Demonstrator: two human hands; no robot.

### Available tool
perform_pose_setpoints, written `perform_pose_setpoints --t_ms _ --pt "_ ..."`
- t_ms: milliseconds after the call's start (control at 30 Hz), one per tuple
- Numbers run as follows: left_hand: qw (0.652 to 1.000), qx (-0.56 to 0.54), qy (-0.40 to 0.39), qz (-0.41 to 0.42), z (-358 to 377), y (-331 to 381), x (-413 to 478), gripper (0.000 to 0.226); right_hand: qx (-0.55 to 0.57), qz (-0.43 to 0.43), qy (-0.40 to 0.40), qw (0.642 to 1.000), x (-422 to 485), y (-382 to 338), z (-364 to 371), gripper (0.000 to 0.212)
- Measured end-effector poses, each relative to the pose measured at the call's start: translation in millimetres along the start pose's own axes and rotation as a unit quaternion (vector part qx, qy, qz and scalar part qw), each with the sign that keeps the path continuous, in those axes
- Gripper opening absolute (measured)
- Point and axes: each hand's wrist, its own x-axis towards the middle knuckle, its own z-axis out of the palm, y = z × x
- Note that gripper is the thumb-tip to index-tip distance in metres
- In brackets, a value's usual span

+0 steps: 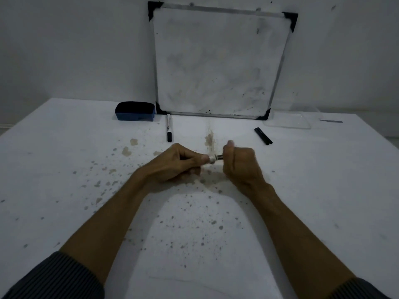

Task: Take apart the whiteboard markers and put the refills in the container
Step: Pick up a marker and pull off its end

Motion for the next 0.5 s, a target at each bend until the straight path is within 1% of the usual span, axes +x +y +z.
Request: perform_pose_setpoints --t_ms 33,67,100,167,200,233,300,400,433,500 --pt "1.0 -0.013 0.015 -0.003 -4 -2 -2 0.031 0.028 0.05 0.046 0.997 1 4 -8 0.044" --pt "0.999 -0.017 0.031 -0.004 -5 -3 -3 0.033 0.049 0.101 0.07 0.991 -2 8 -13 0.048" --pt "0.999 -0.016 0.047 -0.004 -4 -2 -4 0.033 0.059 0.146 0.062 0.986 -5 7 -17 0.052" --pt "0.997 -0.007 0.078 0.001 1 -2 -3 0.025 0.06 0.206 -0.016 0.977 -9 -1 -15 0.057" --pt "0.995 -0.009 0.095 0.002 4 -2 -2 0.022 0.061 0.225 -0.054 0.971 -9 -6 -11 0.057" --pt "0.994 -0.018 0.111 0.003 7 -2 -2 0.022 0.07 0.241 -0.075 0.965 -9 -10 -8 0.055" --pt "0.991 -0.05 0.125 0.004 9 -5 -1 0.025 0.111 0.276 -0.075 0.952 -7 -10 -7 0.049" --pt "0.988 -0.076 0.137 0.006 7 -9 1 0.048 0.133 0.283 -0.046 0.949 -7 -2 -12 0.034" --pt "0.988 -0.067 0.142 0.004 8 -9 3 0.049 0.145 0.278 -0.036 0.949 -7 1 -12 0.029" --pt "0.987 -0.039 0.156 0.008 11 -9 5 0.04 0.174 0.278 -0.027 0.944 -6 5 -11 0.025"
